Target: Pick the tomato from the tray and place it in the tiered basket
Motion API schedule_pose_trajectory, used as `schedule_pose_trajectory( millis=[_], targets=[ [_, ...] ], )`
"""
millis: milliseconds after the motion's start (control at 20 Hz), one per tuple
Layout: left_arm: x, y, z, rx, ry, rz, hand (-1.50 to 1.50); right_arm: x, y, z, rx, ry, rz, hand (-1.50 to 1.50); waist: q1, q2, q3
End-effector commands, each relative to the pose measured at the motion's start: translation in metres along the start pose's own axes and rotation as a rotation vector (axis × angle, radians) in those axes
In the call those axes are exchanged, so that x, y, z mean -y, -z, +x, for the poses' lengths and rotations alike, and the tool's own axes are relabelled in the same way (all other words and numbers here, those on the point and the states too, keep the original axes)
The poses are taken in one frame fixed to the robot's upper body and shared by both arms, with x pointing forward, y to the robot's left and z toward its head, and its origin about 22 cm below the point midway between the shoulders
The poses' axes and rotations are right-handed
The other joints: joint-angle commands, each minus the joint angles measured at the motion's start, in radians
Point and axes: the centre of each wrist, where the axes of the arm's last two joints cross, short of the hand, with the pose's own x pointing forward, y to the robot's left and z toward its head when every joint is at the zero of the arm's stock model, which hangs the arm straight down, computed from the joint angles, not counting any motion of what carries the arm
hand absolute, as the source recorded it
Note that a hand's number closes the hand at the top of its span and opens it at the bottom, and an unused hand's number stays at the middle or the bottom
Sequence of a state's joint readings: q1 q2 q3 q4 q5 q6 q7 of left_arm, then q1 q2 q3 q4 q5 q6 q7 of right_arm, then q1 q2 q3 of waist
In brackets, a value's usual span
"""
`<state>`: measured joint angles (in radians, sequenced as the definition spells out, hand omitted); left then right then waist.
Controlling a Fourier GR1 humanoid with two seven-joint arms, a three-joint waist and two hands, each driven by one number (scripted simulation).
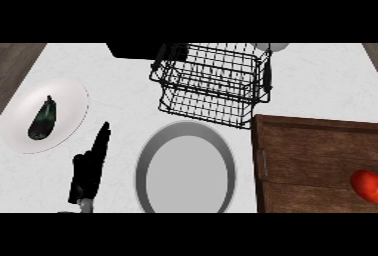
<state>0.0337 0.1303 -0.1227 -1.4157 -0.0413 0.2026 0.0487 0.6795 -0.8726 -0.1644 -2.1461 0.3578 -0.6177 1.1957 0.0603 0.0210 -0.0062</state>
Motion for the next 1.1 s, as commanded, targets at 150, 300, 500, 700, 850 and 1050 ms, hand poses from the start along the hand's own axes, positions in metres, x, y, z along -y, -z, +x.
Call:
schedule_pose_trajectory(
  millis=[150,300,500,700,850,1050],
  targets=[
    [0.014,-0.005,-0.009,-0.01,0.007,-0.025,0.0,-0.008,0.005,0.023,-0.206,-0.155,0.026,-1.5,0.01,0.002,-0.001],
    [0.022,-0.002,-0.005,-0.004,-0.014,-0.017,0.0,-0.02,0.011,0.021,-0.245,-0.204,0.075,-1.5,0.012,0.003,0.0],
    [0.007,-0.005,-0.019,-0.019,0.017,-0.011,0.0,-0.034,0.021,0.031,-0.268,-0.172,0.103,-1.5,0.011,0.0,0.001],
    [0.012,-0.004,-0.004,-0.01,0.007,-0.008,0.0,-0.052,0.028,0.046,-0.254,-0.168,0.101,-1.5,0.013,-0.004,0.002],
    [0.01,0.0,-0.011,-0.019,-0.007,-0.013,0.0,-0.066,0.027,0.051,-0.258,-0.204,0.148,-1.5,0.006,-0.002,0.0],
    [0.002,-0.004,-0.012,-0.009,-0.005,0.009,0.0,-0.083,0.033,0.04,-0.327,-0.288,0.209,-1.5,-0.002,-0.005,0.0]
  ],
)
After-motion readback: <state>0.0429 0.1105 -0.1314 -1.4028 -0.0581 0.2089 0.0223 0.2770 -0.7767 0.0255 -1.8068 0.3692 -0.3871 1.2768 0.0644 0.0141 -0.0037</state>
